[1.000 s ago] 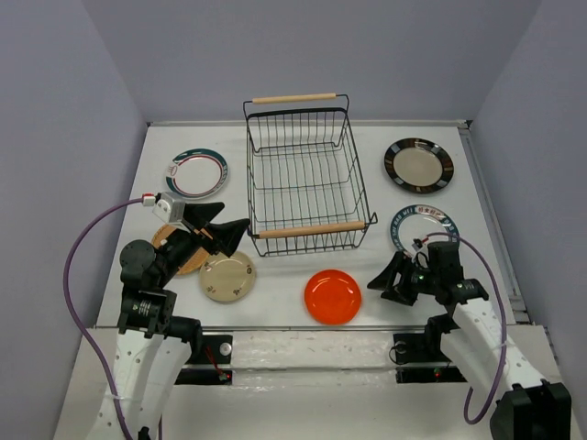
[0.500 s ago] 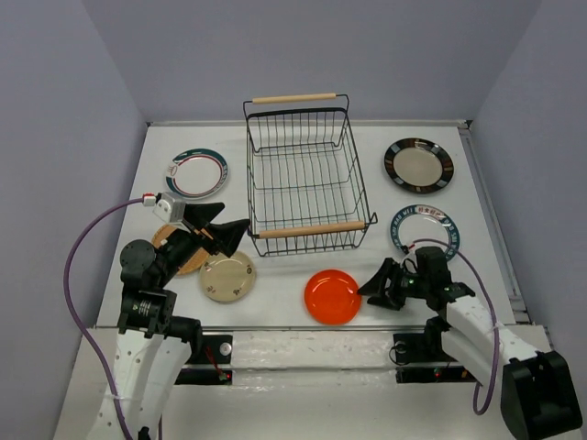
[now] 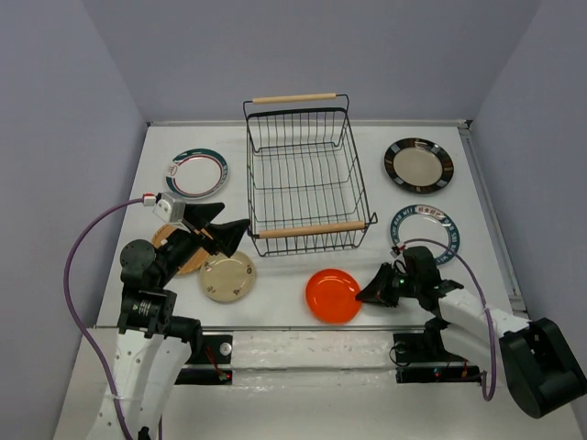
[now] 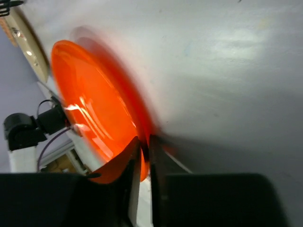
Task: Load the plates into the dish rack
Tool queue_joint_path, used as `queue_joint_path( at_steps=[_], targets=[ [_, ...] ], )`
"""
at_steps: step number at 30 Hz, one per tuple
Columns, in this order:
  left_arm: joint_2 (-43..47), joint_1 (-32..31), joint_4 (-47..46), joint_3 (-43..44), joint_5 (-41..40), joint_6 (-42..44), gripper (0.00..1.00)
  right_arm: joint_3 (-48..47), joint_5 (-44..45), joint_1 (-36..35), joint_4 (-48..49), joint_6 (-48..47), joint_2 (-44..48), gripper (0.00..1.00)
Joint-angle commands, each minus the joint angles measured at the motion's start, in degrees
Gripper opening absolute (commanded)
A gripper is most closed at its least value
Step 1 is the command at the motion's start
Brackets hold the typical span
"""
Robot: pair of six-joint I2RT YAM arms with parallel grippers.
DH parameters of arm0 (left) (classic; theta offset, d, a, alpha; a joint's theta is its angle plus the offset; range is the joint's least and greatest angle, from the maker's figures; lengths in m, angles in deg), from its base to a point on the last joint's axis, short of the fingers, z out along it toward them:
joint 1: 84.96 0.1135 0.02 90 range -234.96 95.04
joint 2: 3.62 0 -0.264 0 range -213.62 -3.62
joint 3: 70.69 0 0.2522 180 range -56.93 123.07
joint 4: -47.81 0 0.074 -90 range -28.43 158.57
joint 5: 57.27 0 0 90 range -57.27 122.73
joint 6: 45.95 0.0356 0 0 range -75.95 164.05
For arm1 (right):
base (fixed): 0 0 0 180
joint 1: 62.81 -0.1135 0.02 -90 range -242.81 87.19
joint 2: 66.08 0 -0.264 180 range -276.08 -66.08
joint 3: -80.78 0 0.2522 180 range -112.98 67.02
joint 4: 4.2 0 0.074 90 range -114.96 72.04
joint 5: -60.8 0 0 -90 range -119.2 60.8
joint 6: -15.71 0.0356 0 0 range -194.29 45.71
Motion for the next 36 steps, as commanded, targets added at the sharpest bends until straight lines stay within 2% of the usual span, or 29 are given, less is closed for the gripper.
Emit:
queue_joint_path(
  at_steps=[1,4,5,6,9,11,14,18,22,25,26,27,29,30,32,34,36],
  targets=[
    [0.8,0.0,-1.2,2.0,1.1,0.9,0.99,0.8,6.0,-0.3,-0.3,-1.0,-0.2,0.07],
    [0.8,0.0,-1.1,2.0,1.0,0.9,0.99,-2.7,6.1,-0.8,-7.2,-4.1,4.0,0.07],
    [0.8,0.0,-1.1,2.1,0.9,0.9,0.99,-4.4,6.0,-0.8,-10.0,-5.2,8.8,0.07],
    [0.8,0.0,-1.1,2.0,0.8,1.0,0.99,-6.6,5.6,-1.4,-16.4,-7.6,11.4,0.07],
    [0.5,0.0,-1.1,2.1,0.6,0.9,0.99,-18.1,4.3,-1.4,-27.2,-13.0,19.8,0.07],
    [0.4,0.0,-1.1,2.0,0.4,0.9,0.99,-27.3,1.9,-1.4,-30.0,-15.4,20.9,0.07],
    [0.2,0.0,-0.9,2.0,-0.3,0.7,0.99,-35.8,-2.6,-1.9,-33.1,-19.1,18.9,0.07],
    [-0.1,0.0,-1.2,1.9,-0.8,0.1,0.99,-49.2,-1.0,-1.9,-31.3,-22.4,14.9,0.07],
    [-1.3,0.1,-1.1,1.8,-1.3,-0.3,0.99,-58.2,9.7,-1.9,-26.6,-23.2,7.5,0.07],
    [-1.5,0.1,-0.6,1.8,-2.1,-0.2,0.99,-65.9,16.8,-1.9,-23.2,-24.9,-1.9,0.07],
    [-1.6,0.1,-0.2,1.8,-2.8,-0.2,0.99,-68.6,20.3,-1.9,-23.2,-25.7,-8.0,0.07],
    [-1.7,0.1,-0.1,1.8,-3.1,-0.2,0.99,-71.3,26.0,-1.9,-23.9,-27.6,-11.3,0.07],
    [-2.4,0.1,0.4,1.9,-3.4,-0.2,0.99,-80.5,31.9,-1.9,-25.8,-29.6,-18.4,0.07],
    [-2.5,0.1,0.6,1.9,-3.4,-0.1,0.99,-83.7,36.9,-1.9,-28.1,-30.7,-25.3,0.07],
    [-3.0,0.1,1.0,1.9,-3.5,-0.2,0.99,-92.4,40.7,-1.9,-29.9,-32.1,-31.6,0.07],
    [-3.4,0.1,1.4,2.0,-3.9,-0.2,0.99,-97.6,47.1,-1.9,-33.6,-32.5,-39.8,0.07],
    [-3.5,0.0,1.7,2.1,-4.0,-0.1,0.99,-102.2,53.5,-1.9,-35.3,-32.5,-43.9,0.07]
  ],
)
